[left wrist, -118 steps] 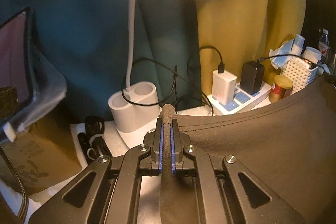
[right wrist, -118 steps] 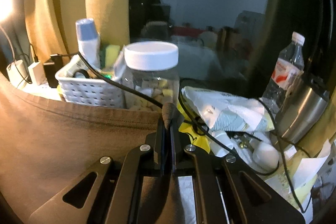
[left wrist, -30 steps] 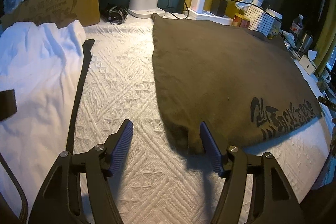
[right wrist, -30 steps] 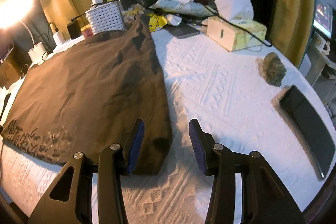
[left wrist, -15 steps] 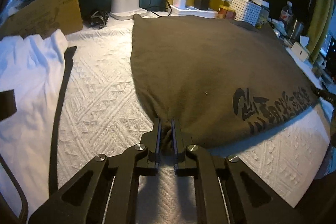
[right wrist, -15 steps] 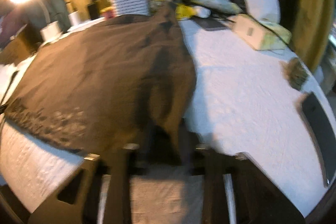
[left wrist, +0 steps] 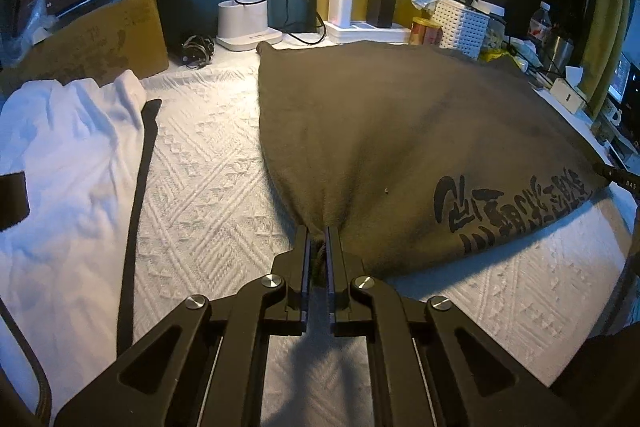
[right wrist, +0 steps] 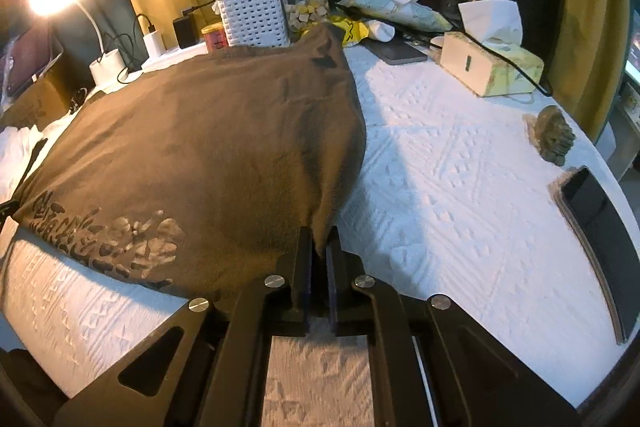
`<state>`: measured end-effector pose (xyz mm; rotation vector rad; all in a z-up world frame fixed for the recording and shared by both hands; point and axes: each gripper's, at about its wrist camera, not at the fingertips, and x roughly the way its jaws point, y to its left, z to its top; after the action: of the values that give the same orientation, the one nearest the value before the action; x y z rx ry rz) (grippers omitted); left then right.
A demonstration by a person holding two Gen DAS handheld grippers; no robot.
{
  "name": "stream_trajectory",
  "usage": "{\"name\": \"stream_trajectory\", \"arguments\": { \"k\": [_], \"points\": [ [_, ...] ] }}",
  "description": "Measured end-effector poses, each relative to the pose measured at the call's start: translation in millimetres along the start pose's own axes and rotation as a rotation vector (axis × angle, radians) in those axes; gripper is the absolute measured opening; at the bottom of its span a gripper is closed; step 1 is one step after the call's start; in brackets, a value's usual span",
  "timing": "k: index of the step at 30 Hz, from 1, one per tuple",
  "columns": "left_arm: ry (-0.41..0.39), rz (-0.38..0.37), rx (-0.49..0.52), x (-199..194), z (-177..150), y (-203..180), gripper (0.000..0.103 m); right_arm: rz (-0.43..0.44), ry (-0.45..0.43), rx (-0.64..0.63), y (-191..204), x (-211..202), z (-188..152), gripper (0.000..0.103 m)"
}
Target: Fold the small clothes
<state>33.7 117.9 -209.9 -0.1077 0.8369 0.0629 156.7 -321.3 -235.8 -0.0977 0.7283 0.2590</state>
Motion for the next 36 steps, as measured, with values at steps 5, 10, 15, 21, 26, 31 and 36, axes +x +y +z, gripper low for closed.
{"name": "stream_trajectory", "arguments": {
  "k": [5, 10, 15, 21, 26, 31, 36],
  "points": [
    [-0.005, -0.01, 0.002, -8.4, -6.1, -3.3, 0.005, -0.008, -0.016, 0.002, -2.7, -13.9, -5.8, 0.006],
    [-0.004, -0.027, 0.008, -15.9, -14.7, -6.8, 0.005, -0.019, -0.022, 0.005, -5.0, -22.6, -13.2, 0.006],
    [-0.002, -0.036, 0.006, -22.3, -26.7, -10.7, 0.005, -0.03, -0.015, -0.003, -6.5, -27.3, -22.9, 0.006],
    [0.004, -0.04, 0.007, -29.6, -41.3, -15.1, 0.005, -0.038, -0.015, -0.001, -8.7, -32.6, -36.4, 0.007],
    [0.011, -0.038, 0.014, -35.1, -51.2, -19.7, 0.005, -0.041, -0.022, 0.011, -10.0, -35.5, -47.6, 0.007],
    [0.02, -0.038, 0.013, -37.7, -60.8, -21.6, 0.005, -0.042, -0.028, 0.013, -11.3, -41.1, -58.1, 0.007],
    [0.019, -0.051, -0.021, -37.8, -68.7, -17.9, 0.005, -0.049, -0.033, 0.02, -13.7, -44.5, -65.3, 0.007]
  ]
}}
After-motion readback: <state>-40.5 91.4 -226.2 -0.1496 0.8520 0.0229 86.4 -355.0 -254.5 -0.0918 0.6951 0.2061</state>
